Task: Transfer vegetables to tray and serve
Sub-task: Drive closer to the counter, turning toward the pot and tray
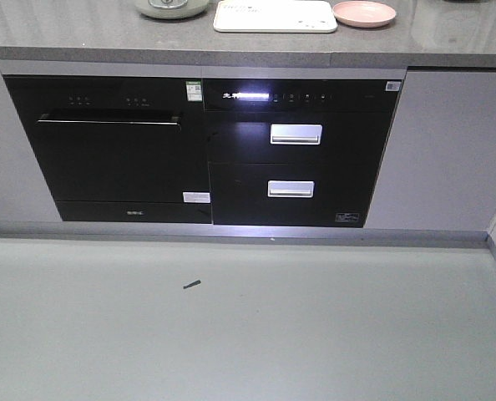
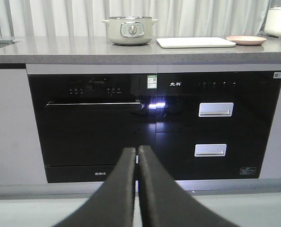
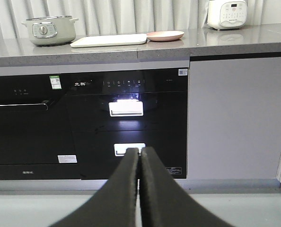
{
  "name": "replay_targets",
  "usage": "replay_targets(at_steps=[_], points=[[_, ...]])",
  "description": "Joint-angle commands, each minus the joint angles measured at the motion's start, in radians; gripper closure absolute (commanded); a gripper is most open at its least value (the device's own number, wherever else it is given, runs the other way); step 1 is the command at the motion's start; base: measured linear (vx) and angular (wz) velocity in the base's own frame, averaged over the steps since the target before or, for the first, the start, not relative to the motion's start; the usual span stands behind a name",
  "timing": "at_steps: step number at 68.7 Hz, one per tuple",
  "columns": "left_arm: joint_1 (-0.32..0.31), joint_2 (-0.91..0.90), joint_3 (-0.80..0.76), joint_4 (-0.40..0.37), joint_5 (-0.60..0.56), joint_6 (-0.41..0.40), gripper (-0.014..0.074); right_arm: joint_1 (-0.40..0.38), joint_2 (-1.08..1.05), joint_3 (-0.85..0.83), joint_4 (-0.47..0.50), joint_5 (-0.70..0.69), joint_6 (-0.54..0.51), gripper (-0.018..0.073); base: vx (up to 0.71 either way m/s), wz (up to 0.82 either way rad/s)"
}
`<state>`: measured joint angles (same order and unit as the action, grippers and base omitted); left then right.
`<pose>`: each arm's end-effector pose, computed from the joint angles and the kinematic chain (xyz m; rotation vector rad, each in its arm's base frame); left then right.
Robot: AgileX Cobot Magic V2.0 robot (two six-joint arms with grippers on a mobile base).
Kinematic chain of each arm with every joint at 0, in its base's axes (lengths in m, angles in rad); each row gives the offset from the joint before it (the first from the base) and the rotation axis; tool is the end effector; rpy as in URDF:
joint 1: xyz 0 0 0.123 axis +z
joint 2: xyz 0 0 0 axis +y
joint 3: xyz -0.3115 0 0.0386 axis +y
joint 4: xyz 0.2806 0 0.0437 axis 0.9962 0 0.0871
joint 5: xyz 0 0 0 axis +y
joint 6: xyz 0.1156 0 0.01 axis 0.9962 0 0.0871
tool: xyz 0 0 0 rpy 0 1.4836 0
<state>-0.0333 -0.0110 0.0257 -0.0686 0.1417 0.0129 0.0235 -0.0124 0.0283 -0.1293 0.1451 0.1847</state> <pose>0.0850 -0.0040 0.1897 -0.0104 1.6402 -0.0755 0.0850 -0.0002 0.1884 0.0416 1.6431 0.0460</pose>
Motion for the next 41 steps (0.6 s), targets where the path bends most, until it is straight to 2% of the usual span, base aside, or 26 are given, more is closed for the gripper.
replay_targets(at_steps=[1,41], points=[[0.004,-0.013,0.027,-0.003,-0.077,-0.007,0.0602,-0.006,-0.002,0.015,-0.008,-0.078,-0.003,0.0562,0.10,0.00],[0.004,-0.013,0.027,-0.003,-0.077,-0.007,0.0602,-0.006,-0.002,0.015,-0.008,-0.078,-0.003,0.0562,0.09,-0.01]])
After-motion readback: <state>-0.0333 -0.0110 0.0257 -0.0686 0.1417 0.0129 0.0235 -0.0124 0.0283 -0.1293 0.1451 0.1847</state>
